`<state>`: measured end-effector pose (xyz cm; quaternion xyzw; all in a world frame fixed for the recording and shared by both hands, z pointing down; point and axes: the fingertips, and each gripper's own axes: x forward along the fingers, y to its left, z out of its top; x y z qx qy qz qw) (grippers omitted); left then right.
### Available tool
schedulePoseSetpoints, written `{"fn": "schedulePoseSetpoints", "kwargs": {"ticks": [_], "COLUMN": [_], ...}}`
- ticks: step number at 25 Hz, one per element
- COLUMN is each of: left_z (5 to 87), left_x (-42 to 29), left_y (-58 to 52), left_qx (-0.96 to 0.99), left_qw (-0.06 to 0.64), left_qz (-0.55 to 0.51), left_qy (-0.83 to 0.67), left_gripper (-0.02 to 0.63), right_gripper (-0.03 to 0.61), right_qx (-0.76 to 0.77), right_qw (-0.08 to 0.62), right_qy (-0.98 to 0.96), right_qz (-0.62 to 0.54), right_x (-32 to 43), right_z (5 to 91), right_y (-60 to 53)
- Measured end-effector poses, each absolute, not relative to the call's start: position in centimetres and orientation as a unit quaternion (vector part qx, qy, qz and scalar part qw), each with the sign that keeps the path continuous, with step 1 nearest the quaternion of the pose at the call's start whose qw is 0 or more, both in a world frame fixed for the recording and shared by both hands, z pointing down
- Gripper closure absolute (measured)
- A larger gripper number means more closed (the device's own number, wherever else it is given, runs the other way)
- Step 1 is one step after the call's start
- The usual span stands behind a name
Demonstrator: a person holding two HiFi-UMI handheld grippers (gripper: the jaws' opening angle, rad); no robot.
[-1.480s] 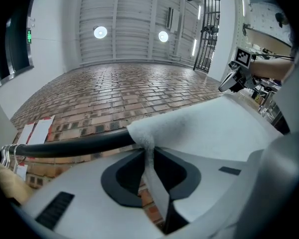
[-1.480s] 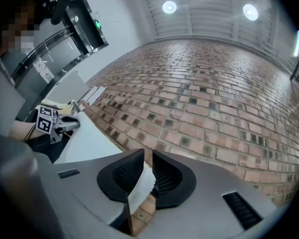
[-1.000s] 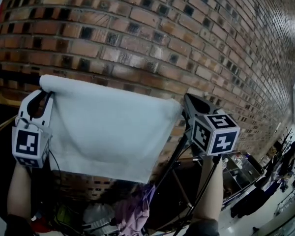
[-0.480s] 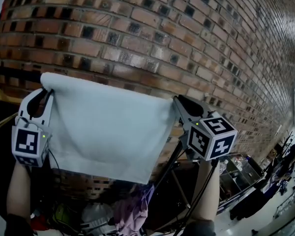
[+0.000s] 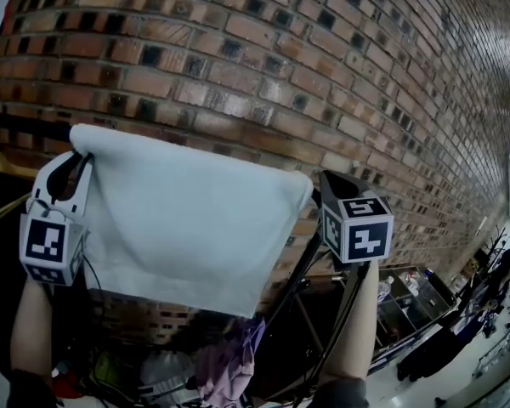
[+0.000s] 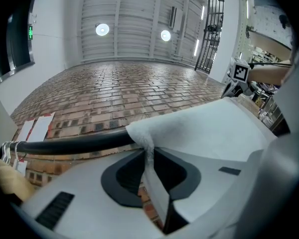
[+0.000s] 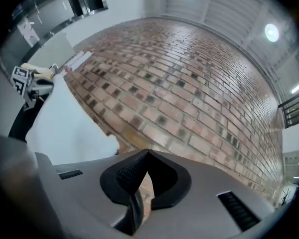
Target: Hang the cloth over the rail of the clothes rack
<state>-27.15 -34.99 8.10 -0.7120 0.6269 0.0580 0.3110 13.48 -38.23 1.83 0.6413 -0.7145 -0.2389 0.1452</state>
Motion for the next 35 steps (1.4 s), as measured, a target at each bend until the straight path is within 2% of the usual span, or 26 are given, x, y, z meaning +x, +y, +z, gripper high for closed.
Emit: {"fn": "schedulePoseSetpoints", "kwargs": {"ticks": [3,6,11,14,19,21,25,29,31,35], "left_z": [8.2,8.1,8.3,8.4,8.5,8.5,8.5,8.5,8.5,8.6], "left_x": [-27.1,-27.1,-27.2,-27.2,-27.5,-27.4,-27.5,-27.2,-27.1,-27.1], "left_y": [-35.1,-35.0,-34.9,-34.7,-34.8,-34.8,-34.9,-34.9,-35.0,-35.0], "left_qx": [-0.713,-0.713,-0.714,-0.717,-0.720,-0.721,-0.722,-0.723,-0.723,-0.724], "left_qw": [0.309,0.309,0.310,0.308,0.307,0.307,0.309,0.309,0.308,0.305], "left_qz": [0.060,0.059,0.066,0.066,0.069,0.070,0.068,0.068,0.069,0.071], "left_qy": [0.627,0.626,0.625,0.622,0.619,0.618,0.616,0.614,0.614,0.615], "left_gripper": [0.535,0.535,0.535,0.535,0.535,0.535,0.535,0.535,0.535,0.535], "right_gripper": [0.545,0.544,0.494,0.480,0.480,0.525,0.546,0.549,0.551,0.555], "right_qx": [0.629,0.564,0.552,0.573,0.556,0.545,0.540,0.510,0.458,0.296], "right_qw": [0.085,0.028,0.113,0.131,0.105,0.079,0.033,-0.071,-0.160,-0.365], "right_qy": [-0.741,-0.798,-0.792,-0.774,-0.802,-0.816,-0.825,-0.846,-0.870,-0.880], "right_qz": [-0.220,-0.213,-0.236,-0.236,-0.193,-0.175,-0.164,-0.137,-0.092,0.070], "right_x": [14.7,11.4,8.0,8.6,8.6,8.5,8.8,9.5,9.8,11.5], "right_z": [1.7,0.4,2.0,2.5,2.6,2.6,2.1,0.5,-0.3,-0.5], "right_y": [-37.2,-34.7,-34.9,-35.4,-35.6,-35.4,-35.2,-34.4,-33.7,-33.0]}}
